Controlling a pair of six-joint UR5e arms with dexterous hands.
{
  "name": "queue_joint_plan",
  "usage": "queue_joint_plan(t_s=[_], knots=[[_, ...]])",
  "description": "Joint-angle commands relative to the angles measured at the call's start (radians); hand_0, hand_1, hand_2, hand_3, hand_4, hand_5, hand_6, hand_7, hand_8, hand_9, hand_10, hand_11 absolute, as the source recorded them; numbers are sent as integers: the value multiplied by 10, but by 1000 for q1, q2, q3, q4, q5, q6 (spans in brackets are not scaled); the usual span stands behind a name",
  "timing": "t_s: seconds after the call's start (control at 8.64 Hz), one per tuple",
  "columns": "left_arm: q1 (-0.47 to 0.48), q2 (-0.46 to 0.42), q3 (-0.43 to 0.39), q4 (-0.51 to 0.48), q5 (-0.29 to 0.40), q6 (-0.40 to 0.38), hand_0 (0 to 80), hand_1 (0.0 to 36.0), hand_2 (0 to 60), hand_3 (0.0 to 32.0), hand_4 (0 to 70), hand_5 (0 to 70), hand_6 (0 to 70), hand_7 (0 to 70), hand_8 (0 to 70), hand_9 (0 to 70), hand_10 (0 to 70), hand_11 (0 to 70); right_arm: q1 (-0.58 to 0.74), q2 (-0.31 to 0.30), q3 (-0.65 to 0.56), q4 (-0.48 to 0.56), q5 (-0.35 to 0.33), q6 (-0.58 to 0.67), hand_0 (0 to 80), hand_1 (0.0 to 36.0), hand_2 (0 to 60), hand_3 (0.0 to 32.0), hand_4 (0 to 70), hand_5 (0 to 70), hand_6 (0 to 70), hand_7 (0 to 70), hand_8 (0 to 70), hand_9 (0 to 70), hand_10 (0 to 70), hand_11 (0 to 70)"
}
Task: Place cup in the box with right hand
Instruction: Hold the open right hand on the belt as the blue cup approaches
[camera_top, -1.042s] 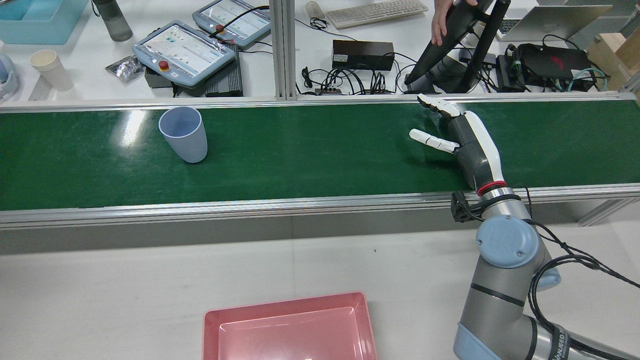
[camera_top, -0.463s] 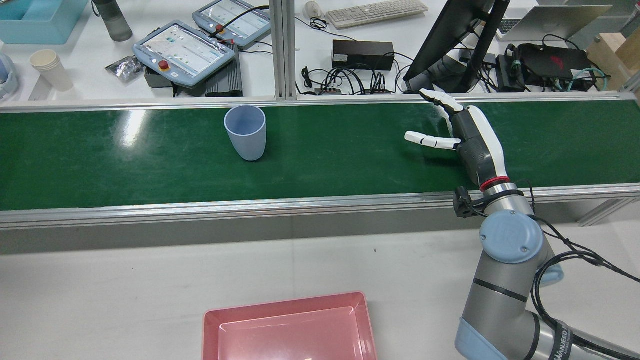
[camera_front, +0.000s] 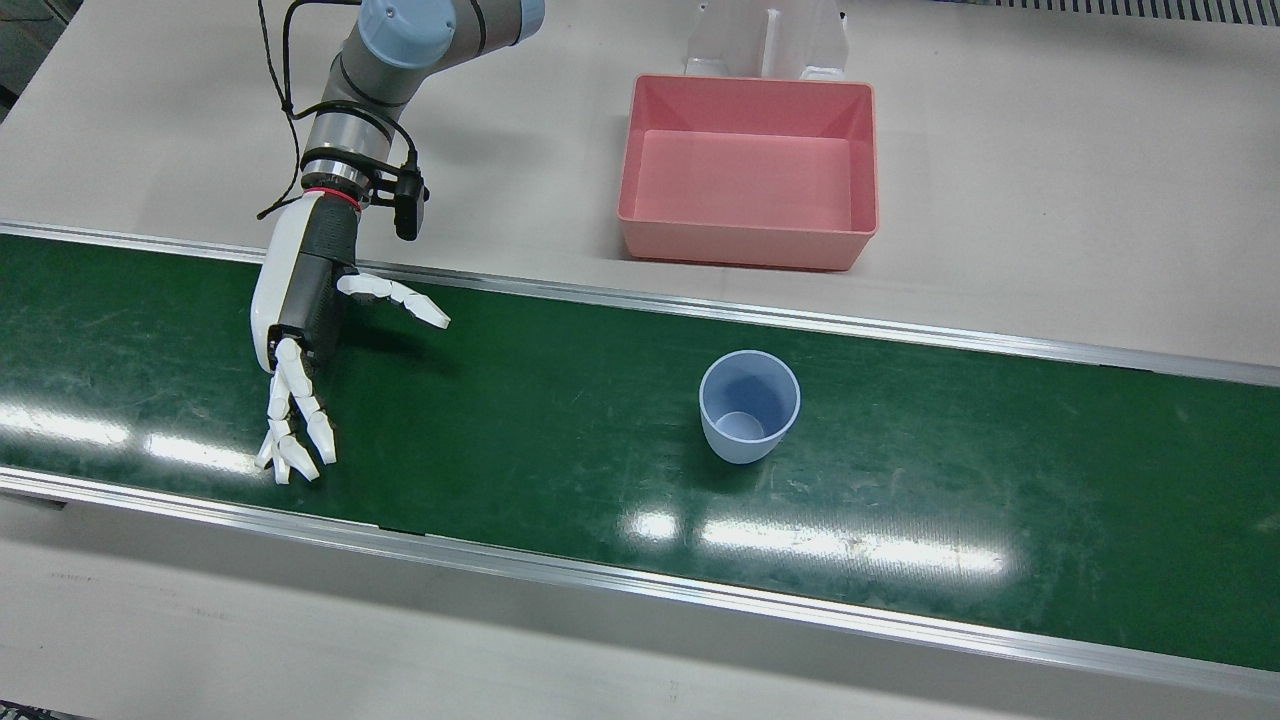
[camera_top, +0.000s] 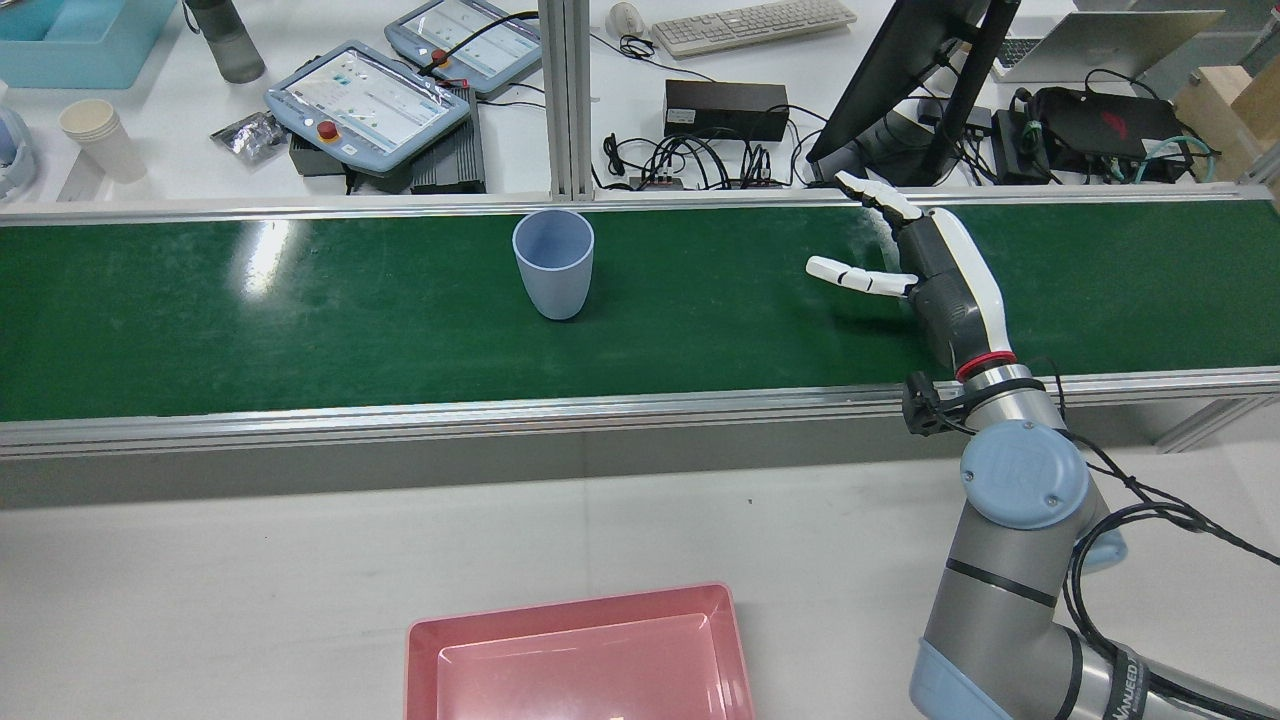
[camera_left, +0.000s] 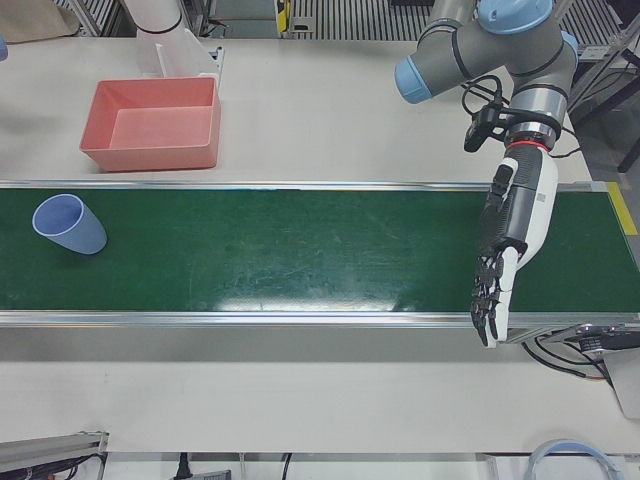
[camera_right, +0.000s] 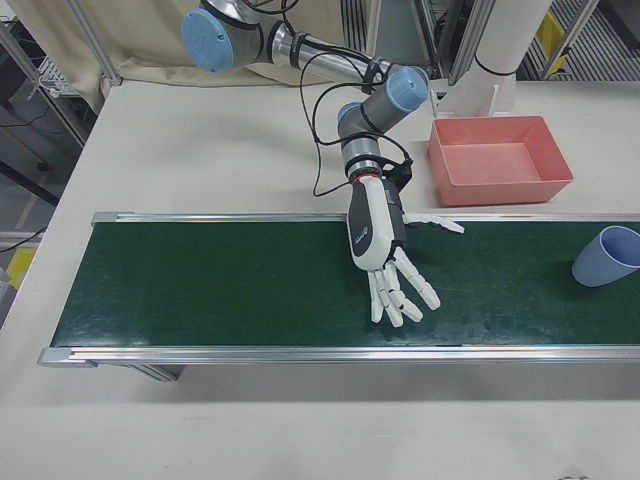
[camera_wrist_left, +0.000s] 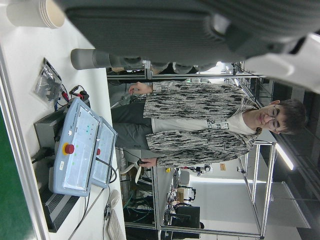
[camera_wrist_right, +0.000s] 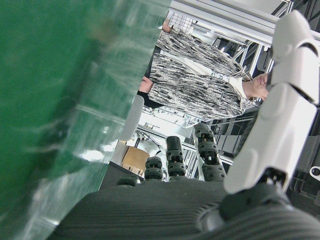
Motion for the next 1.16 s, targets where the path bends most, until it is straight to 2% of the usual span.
queue_joint_plan(t_s=[0.0, 0.46, 1.04], knots=[[0, 1, 0, 0, 2, 0, 0, 0, 0, 0, 0, 0, 0, 0, 0, 0, 0, 0, -4, 3, 0, 0, 0, -2, 446, 138, 169, 0, 43, 32, 63, 264, 41, 103, 0, 0], [0, -1, 0, 0, 0, 1, 0, 0, 0, 0, 0, 0, 0, 0, 0, 0, 0, 0, -56, 17, 2, 0, 1, -31, 444, 138, 164, 0, 15, 33, 63, 259, 42, 103, 0, 0], [0, -1, 0, 0, 0, 0, 0, 0, 0, 0, 0, 0, 0, 0, 0, 0, 0, 0, -56, 14, 13, 0, 0, -29, 446, 137, 170, 0, 54, 31, 66, 277, 43, 109, 0, 0]])
